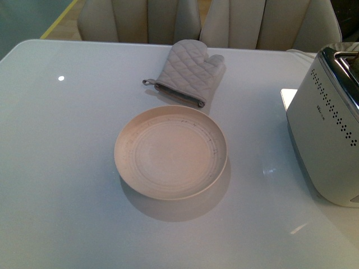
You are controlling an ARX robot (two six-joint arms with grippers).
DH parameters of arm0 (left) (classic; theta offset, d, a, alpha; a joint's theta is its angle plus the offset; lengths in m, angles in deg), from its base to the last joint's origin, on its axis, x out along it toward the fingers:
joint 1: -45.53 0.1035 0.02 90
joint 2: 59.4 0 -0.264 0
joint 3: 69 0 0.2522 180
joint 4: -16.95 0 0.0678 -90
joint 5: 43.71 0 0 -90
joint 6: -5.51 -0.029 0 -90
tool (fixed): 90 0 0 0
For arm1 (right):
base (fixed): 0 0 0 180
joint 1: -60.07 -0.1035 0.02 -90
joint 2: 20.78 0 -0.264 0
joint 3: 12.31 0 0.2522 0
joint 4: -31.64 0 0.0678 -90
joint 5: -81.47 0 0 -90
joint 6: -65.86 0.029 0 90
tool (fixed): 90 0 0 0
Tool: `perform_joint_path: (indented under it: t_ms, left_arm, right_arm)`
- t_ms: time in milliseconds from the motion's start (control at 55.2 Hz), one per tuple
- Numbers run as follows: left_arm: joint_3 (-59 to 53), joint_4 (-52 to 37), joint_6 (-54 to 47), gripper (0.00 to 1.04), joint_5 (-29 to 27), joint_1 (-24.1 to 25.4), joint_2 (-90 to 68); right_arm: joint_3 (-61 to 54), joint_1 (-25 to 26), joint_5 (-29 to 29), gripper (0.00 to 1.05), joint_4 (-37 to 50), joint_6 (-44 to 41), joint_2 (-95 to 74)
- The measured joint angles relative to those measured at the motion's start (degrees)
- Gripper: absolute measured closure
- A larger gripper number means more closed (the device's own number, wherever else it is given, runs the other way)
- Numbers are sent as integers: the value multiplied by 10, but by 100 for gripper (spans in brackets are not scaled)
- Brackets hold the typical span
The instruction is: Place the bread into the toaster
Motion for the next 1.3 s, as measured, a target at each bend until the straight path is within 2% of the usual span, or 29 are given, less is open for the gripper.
perform_joint_path:
  t_ms: [163, 308, 380, 453, 489, 670, 761, 833, 906, 1304]
  left_arm:
    - [0, 0, 0, 7, 0, 0, 0]
    - [0, 0, 0, 7, 0, 0, 0]
    - [0, 0, 0, 7, 0, 0, 0]
    - [0, 0, 0, 7, 0, 0, 0]
    - [0, 0, 0, 7, 1, 0, 0]
    - [0, 0, 0, 7, 0, 0, 0]
    - [0, 0, 0, 7, 0, 0, 0]
    - [0, 0, 0, 7, 0, 0, 0]
    - [0, 0, 0, 7, 0, 0, 0]
    - [0, 0, 0, 7, 0, 0, 0]
  right_arm:
    - [-44, 18, 39, 8, 30, 14, 108]
    - [-97, 50, 63, 9, 33, 15, 230]
    - [-161, 81, 136, 19, 148, 14, 293]
    - [-218, 83, 159, 31, 245, 13, 338]
    - [-234, 80, 161, 37, 265, 13, 350]
    - [-301, 59, 141, 68, 276, 12, 395]
    - [-326, 45, 129, 89, 274, 12, 430]
    - [-339, 15, 84, 102, 266, 12, 449]
    - [-355, -5, 82, 103, 256, 11, 475]
    - [-395, -7, 77, 103, 192, 11, 580]
